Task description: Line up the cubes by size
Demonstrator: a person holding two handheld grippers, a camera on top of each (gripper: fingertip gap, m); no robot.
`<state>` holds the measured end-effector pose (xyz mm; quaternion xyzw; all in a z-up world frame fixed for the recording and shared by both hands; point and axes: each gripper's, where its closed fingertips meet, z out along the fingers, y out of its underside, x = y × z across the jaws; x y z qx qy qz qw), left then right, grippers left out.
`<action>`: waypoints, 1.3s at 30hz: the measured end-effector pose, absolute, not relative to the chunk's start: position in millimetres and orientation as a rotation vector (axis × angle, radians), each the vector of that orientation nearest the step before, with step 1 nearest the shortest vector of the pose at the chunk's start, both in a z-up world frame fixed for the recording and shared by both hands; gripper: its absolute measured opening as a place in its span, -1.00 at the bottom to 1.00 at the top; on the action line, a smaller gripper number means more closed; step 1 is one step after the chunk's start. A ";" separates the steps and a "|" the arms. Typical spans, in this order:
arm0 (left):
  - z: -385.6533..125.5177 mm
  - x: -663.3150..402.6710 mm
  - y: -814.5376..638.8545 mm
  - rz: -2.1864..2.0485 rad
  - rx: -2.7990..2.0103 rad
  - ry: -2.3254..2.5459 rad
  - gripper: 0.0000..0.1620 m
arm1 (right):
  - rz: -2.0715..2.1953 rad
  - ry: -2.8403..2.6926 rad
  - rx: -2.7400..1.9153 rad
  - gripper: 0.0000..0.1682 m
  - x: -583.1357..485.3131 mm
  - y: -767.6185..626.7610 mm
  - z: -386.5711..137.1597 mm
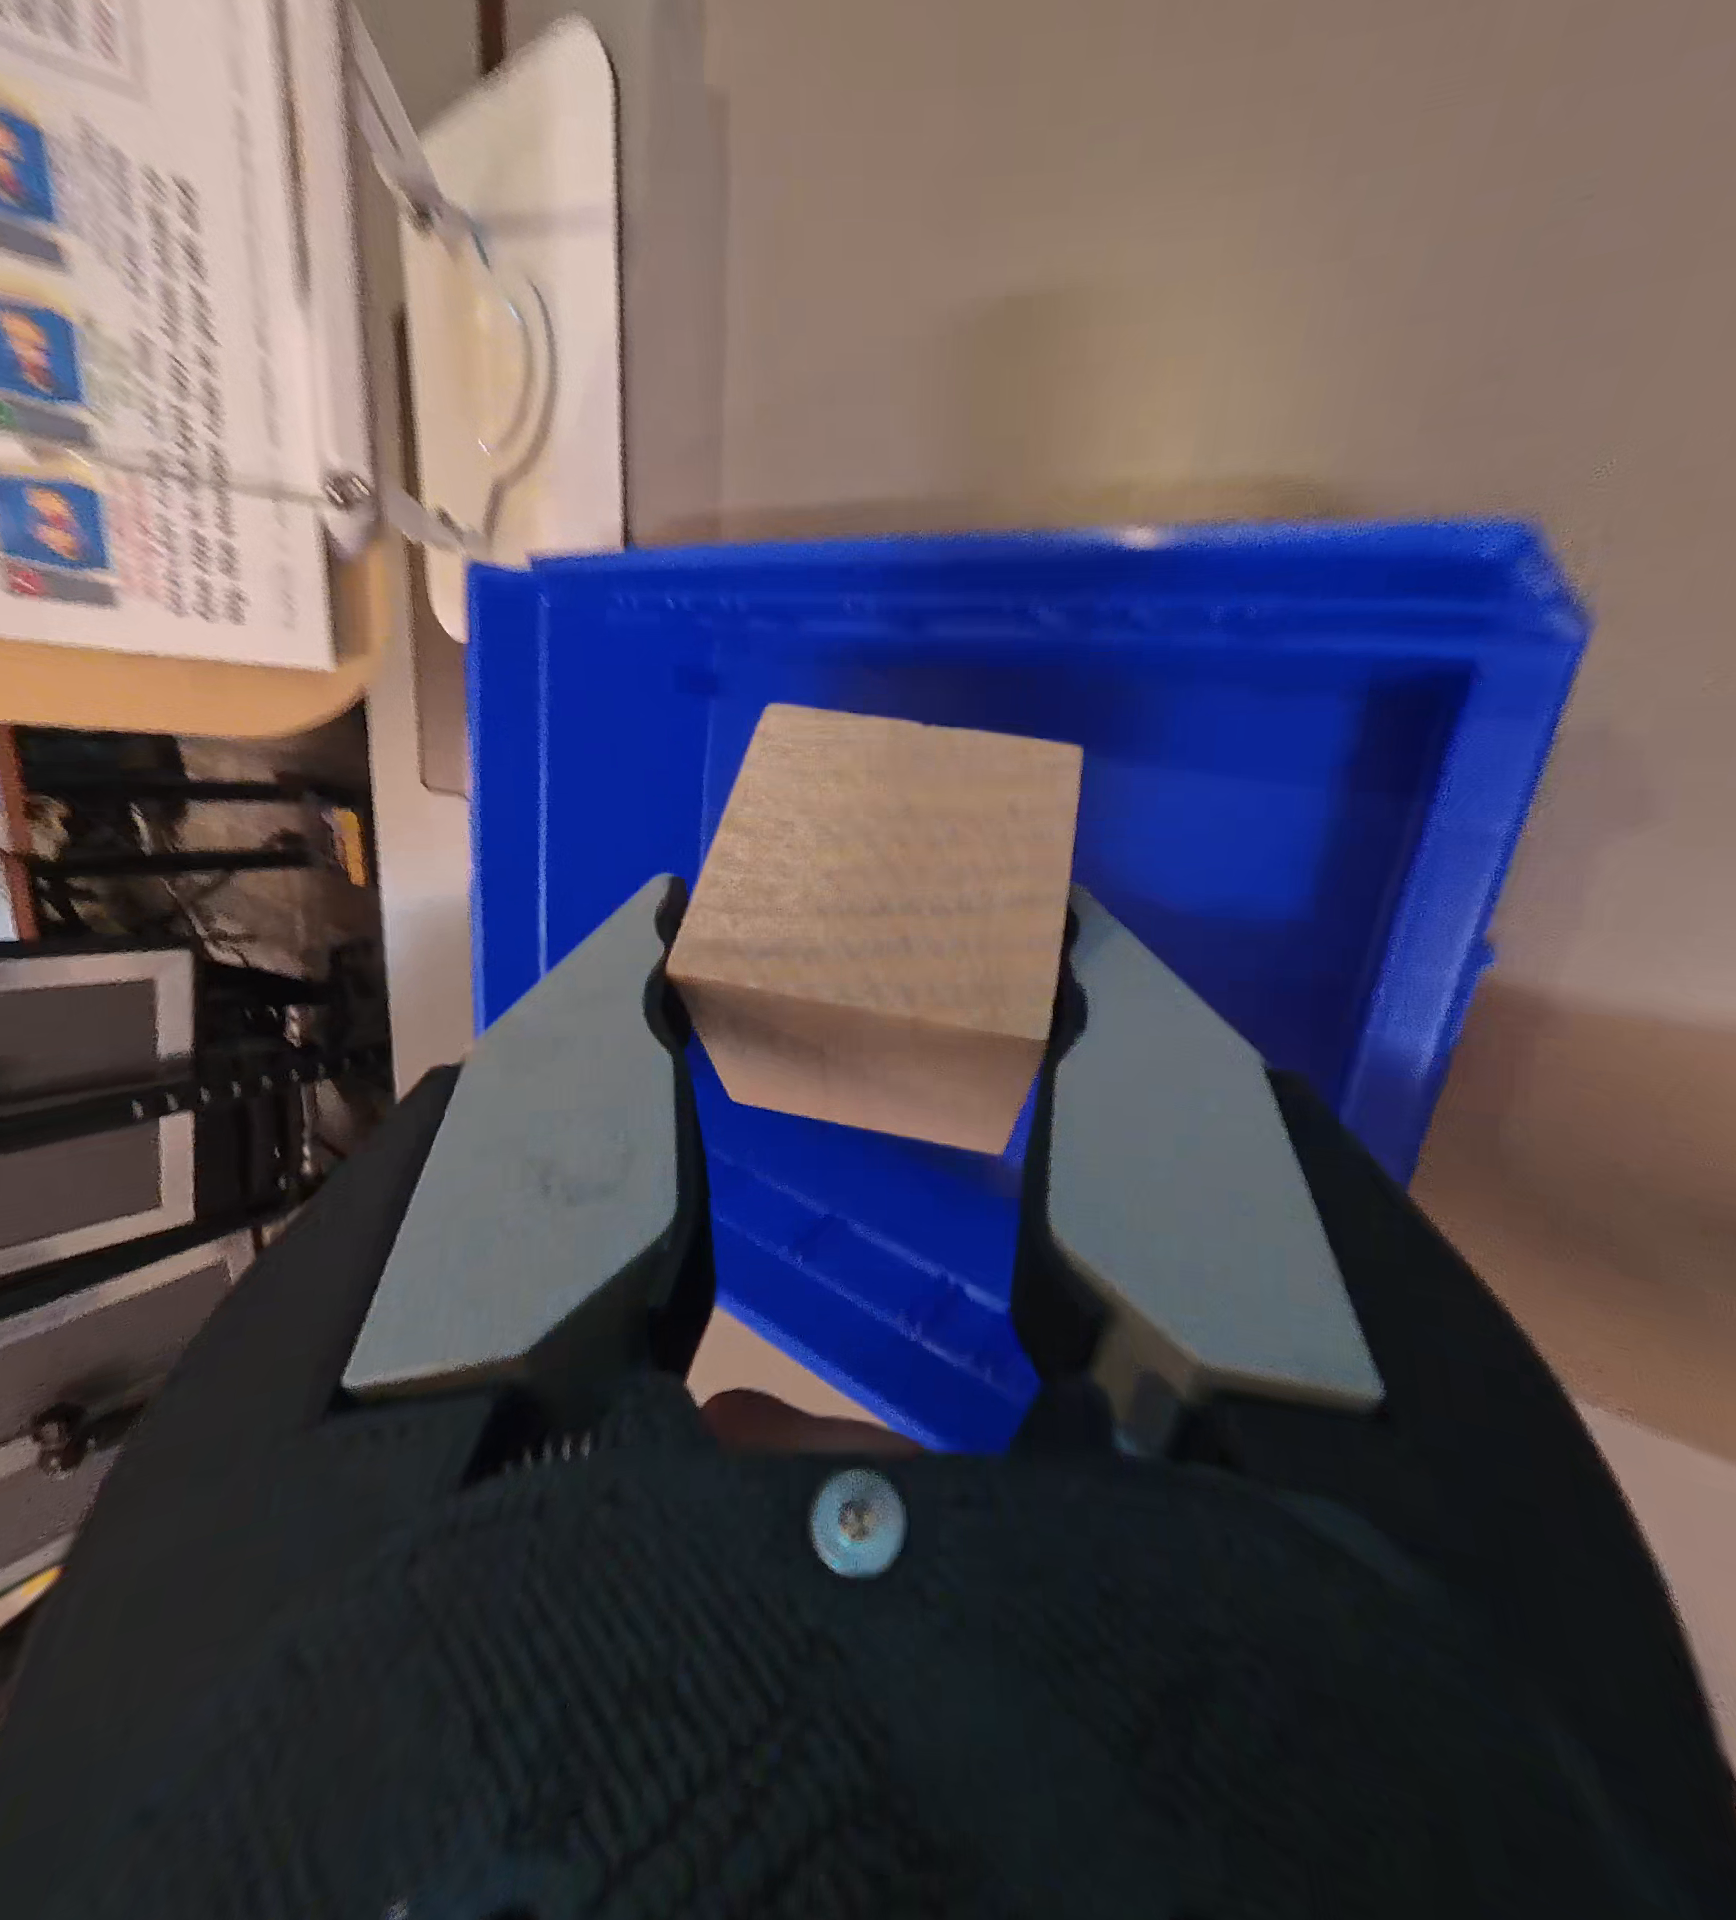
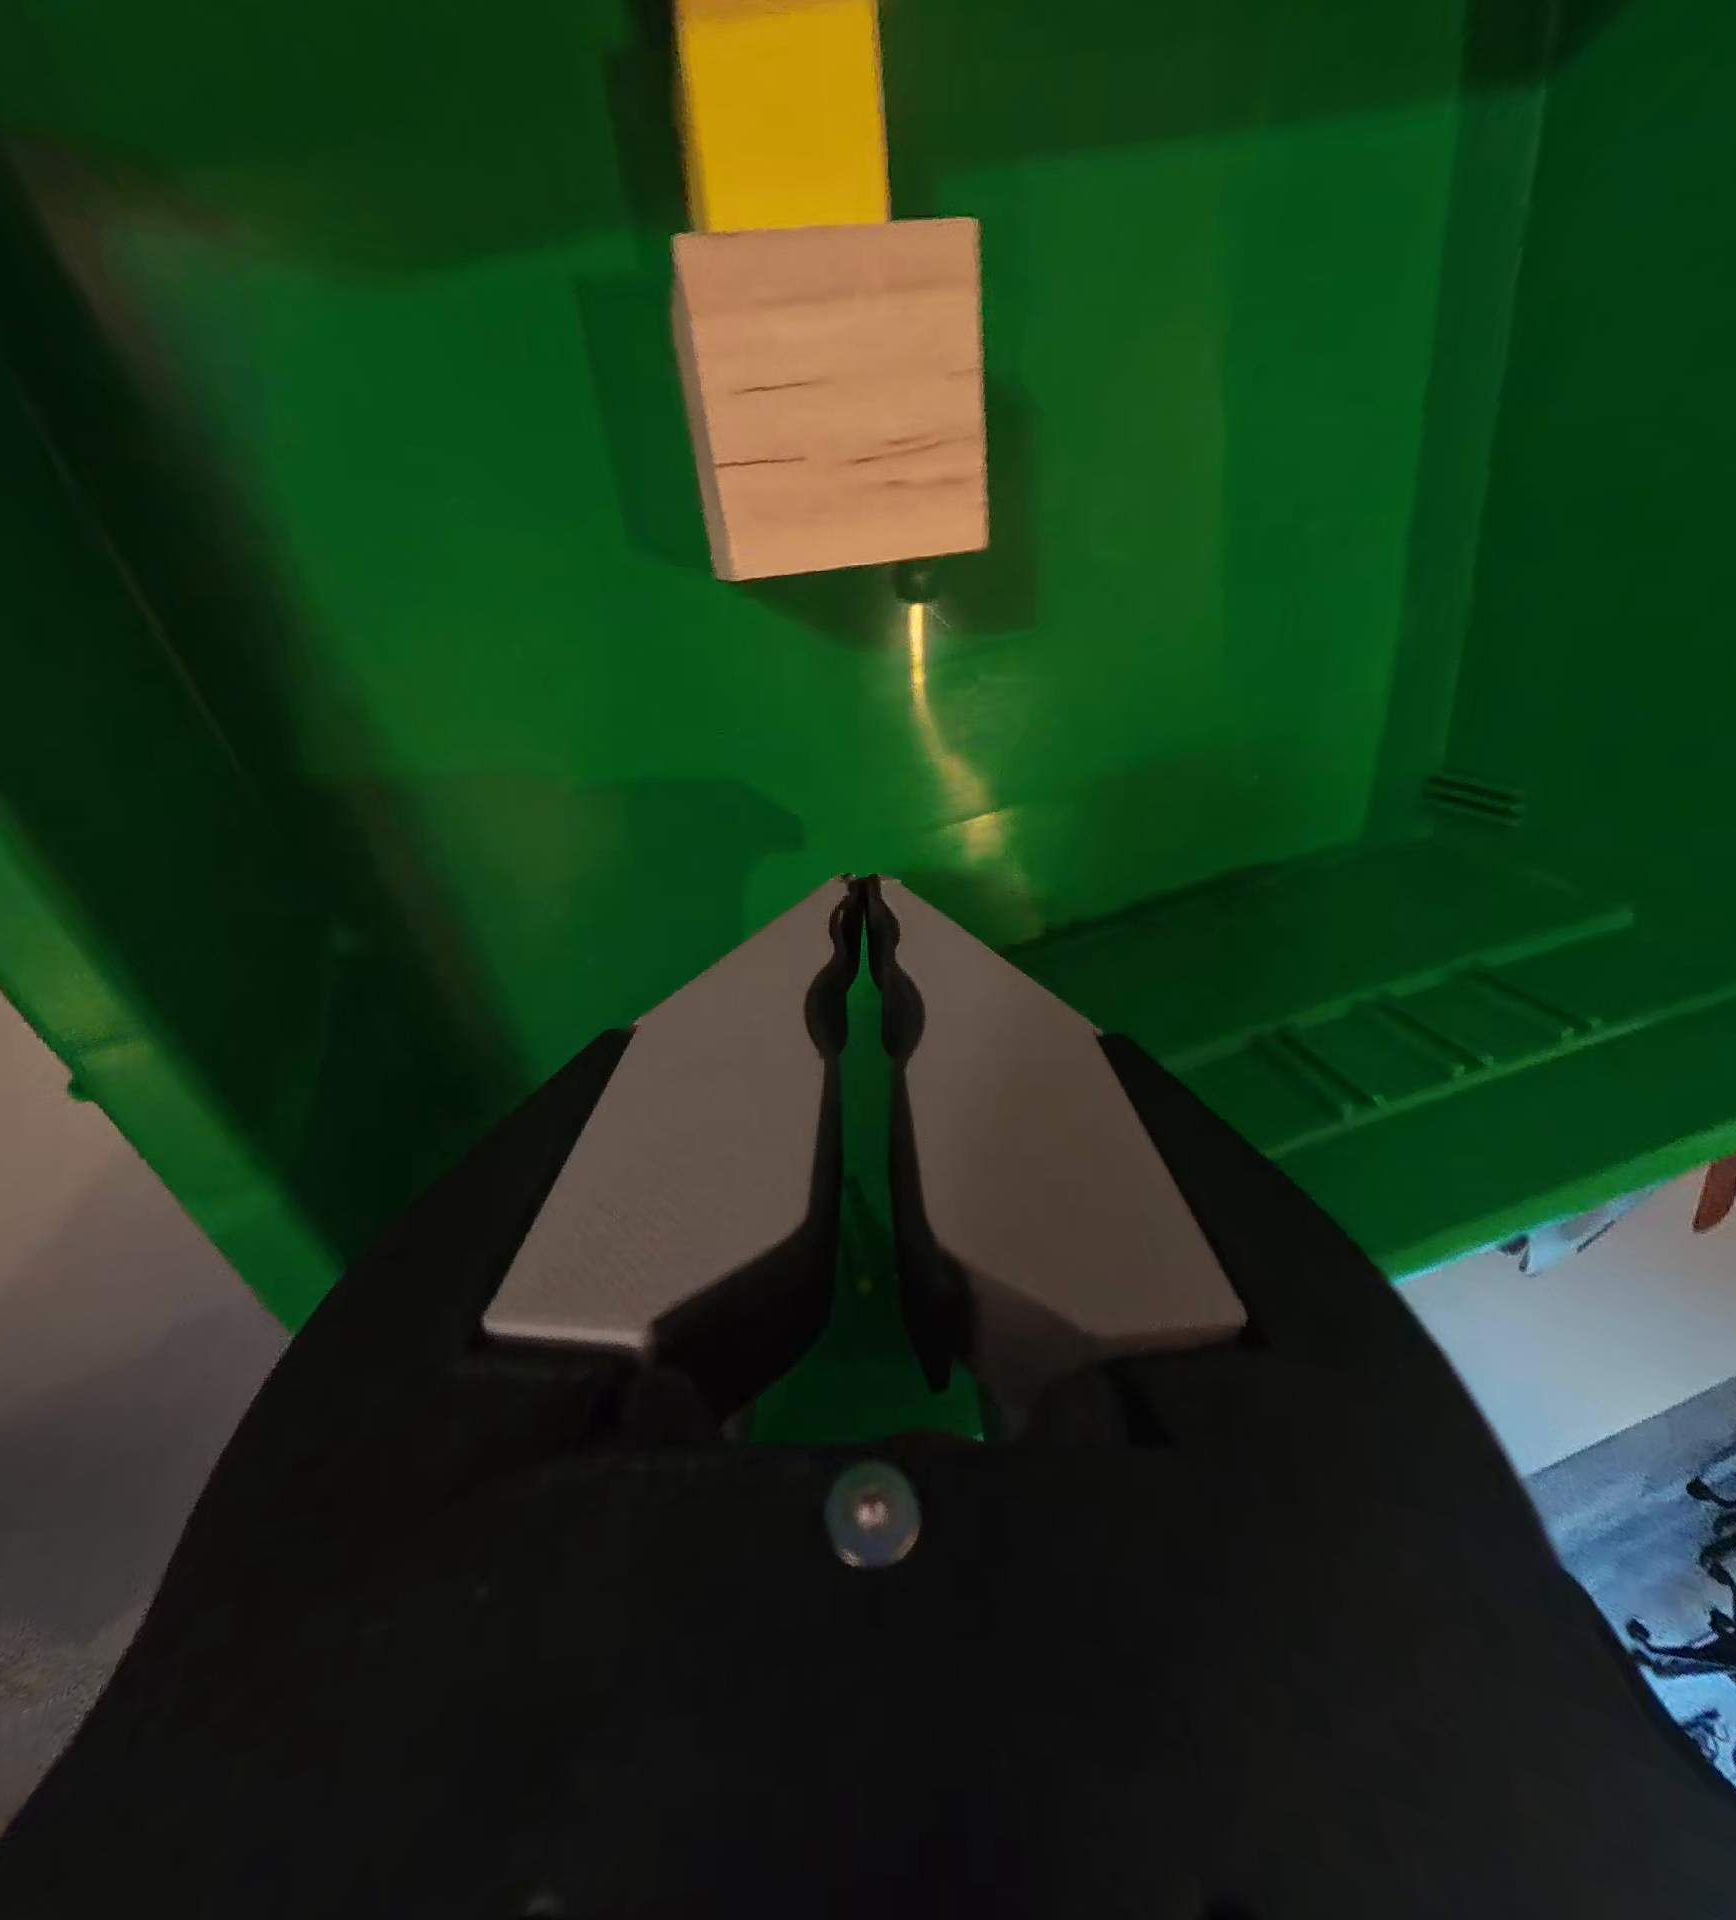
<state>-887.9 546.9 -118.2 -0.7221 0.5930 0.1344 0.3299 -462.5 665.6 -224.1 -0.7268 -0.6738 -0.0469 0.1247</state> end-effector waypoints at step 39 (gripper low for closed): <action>-8.0 -647.2 480.9 0.204 -1.060 1.159 -0.17 | 1.596 -1.240 -1.479 -0.32 -657.3 463.6 -8.2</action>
